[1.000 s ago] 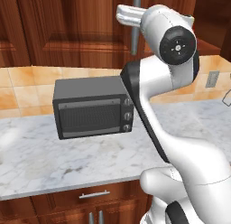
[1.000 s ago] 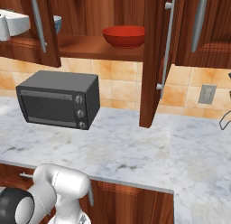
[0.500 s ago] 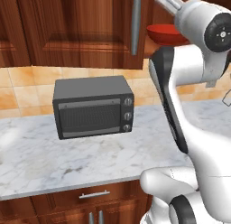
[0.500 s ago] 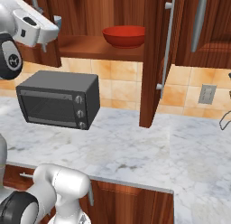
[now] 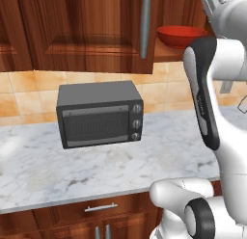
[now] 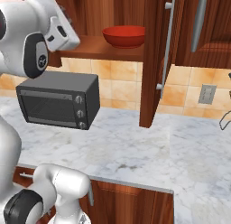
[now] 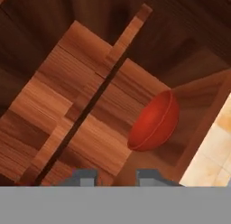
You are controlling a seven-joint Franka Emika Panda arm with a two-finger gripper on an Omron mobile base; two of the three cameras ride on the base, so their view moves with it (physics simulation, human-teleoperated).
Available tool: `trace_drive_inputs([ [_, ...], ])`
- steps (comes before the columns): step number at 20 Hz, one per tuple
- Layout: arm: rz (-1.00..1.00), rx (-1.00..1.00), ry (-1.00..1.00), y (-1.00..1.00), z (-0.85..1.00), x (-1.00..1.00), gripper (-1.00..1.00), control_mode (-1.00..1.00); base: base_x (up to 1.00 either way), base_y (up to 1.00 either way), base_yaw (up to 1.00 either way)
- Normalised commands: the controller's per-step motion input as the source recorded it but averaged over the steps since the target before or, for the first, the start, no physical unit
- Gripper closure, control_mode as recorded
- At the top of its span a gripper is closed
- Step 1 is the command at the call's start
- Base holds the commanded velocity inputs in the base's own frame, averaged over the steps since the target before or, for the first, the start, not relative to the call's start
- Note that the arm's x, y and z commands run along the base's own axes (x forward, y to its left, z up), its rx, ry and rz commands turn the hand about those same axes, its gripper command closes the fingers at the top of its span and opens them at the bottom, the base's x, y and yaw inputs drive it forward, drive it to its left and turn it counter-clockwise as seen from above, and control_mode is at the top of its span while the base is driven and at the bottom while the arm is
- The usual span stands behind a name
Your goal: Move the bowls from the cabinet to the plates on the dining table.
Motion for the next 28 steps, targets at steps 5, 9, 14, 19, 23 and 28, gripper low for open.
trace_drive_inputs([
  [5, 0.12, 0.34, 0.06, -0.31, -0.10, 0.42, -1.00, -1.00, 0.00, 0.00, 0.00],
  [9, 0.17, 0.36, 0.06, -0.12, -0.08, 0.38, -1.00, -1.00, 0.00, 0.00, 0.00],
  [14, 0.12, 0.27, 0.04, 0.16, -0.17, 0.51, -1.00, -1.00, 0.00, 0.00, 0.00],
  [19, 0.08, 0.17, 0.01, 0.42, -0.20, 0.58, -1.00, -1.00, 0.00, 0.00, 0.00],
  [23, 0.17, 0.17, 0.11, 0.19, -0.09, 0.28, -1.00, -1.00, 0.00, 0.00, 0.00],
  [28, 0.21, 0.16, 0.15, 0.12, -0.06, 0.19, -1.00, -1.00, 0.00, 0.00, 0.00],
])
